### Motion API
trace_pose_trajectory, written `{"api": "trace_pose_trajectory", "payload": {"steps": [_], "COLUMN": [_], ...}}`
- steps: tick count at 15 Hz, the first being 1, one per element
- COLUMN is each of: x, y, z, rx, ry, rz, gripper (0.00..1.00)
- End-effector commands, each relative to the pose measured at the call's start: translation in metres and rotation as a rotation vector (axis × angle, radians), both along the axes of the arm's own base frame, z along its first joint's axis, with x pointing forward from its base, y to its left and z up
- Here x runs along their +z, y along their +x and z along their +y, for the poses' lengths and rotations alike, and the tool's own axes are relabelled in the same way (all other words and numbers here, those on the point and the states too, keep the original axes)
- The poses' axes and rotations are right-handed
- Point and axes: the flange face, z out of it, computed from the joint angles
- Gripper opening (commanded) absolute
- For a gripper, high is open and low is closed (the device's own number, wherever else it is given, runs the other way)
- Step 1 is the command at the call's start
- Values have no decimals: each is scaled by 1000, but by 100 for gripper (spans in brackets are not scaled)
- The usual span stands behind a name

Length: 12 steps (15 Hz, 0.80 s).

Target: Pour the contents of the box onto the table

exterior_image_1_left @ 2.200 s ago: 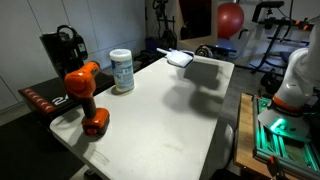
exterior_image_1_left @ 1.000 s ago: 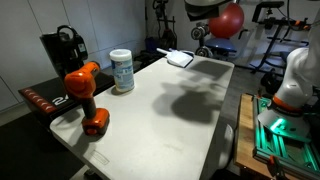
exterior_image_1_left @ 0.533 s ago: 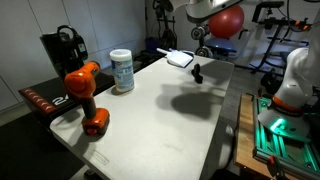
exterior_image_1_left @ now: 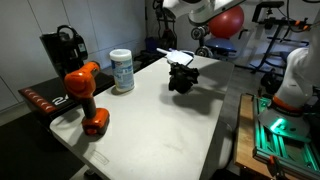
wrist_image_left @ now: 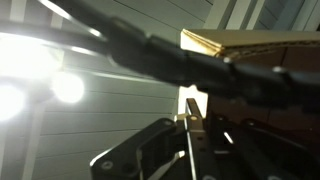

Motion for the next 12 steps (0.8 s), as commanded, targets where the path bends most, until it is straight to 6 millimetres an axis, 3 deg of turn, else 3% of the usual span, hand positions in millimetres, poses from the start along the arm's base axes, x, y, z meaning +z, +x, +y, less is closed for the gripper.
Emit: {"api": "trace_pose_trajectory", "payload": {"steps": [1,7,12], "x": [5,31,55], "y": [-9,-26,-36], "z": [-2,6,0], "rx": [-33,39,125], "ry": [-6,309,578], "rz": [23,43,57], "gripper": [2,2,2]}}
